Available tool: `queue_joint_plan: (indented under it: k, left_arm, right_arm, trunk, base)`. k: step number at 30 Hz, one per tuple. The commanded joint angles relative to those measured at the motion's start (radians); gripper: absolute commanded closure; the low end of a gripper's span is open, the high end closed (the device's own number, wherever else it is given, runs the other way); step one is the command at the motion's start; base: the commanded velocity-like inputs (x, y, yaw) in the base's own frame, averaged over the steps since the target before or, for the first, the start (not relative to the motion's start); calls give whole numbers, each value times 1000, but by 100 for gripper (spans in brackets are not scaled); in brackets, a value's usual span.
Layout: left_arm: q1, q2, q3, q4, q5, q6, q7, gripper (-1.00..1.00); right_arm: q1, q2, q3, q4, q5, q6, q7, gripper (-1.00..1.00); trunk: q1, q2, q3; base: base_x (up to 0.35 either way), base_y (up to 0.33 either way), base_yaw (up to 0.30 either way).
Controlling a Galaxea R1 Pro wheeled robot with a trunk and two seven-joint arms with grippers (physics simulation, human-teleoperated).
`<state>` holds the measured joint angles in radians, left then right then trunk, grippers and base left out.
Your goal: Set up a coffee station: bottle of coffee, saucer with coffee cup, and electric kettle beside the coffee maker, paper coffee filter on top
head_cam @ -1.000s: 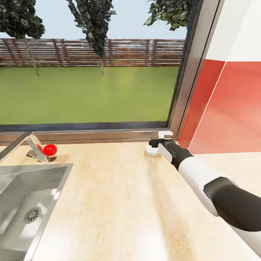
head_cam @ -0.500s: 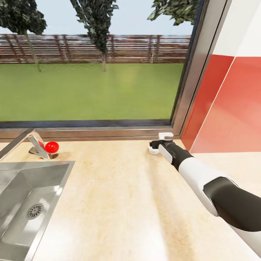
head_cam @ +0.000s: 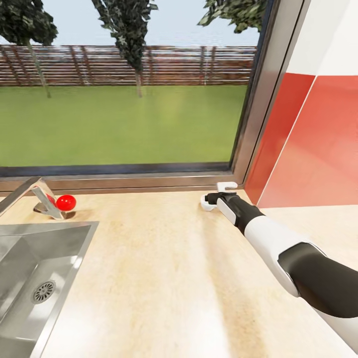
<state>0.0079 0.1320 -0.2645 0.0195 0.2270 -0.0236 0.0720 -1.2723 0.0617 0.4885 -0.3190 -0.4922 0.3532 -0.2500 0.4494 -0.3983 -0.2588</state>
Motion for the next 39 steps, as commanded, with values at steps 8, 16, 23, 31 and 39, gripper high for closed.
queue_joint_plan:
  k: [8,16,23,31,39]
  left_arm:
    - [0,1,-9,0,9,-2,2,-100]
    - [0,1,-9,1,9,-2,1,-100]
    - [0,0,-9,2,9,-2,1,-100]
    - [9,0,-9,1,9,-3,2,-100]
    - [10,0,-9,0,9,-4,1,-100]
  right_arm:
    - [-1,0,9,-2,-9,4,-7,-100]
    - [-1,1,8,-2,-9,4,-8,-100]
    - [-1,1,9,-2,-9,4,-7,-100]
    - [-1,1,8,0,-9,4,-7,-100]
    - [-1,1,8,-1,-9,4,-8,-100]
  trunk:
    - [1,-2,-9]
    - [1,-2,-22]
    - [1,-2,-33]
    - [1,-2,-46]
    - [1,-2,-51]
  base:
    - [0,0,-3]
    - [0,0,0]
    - [0,0,0]
    - [0,0,0]
    - [0,0,0]
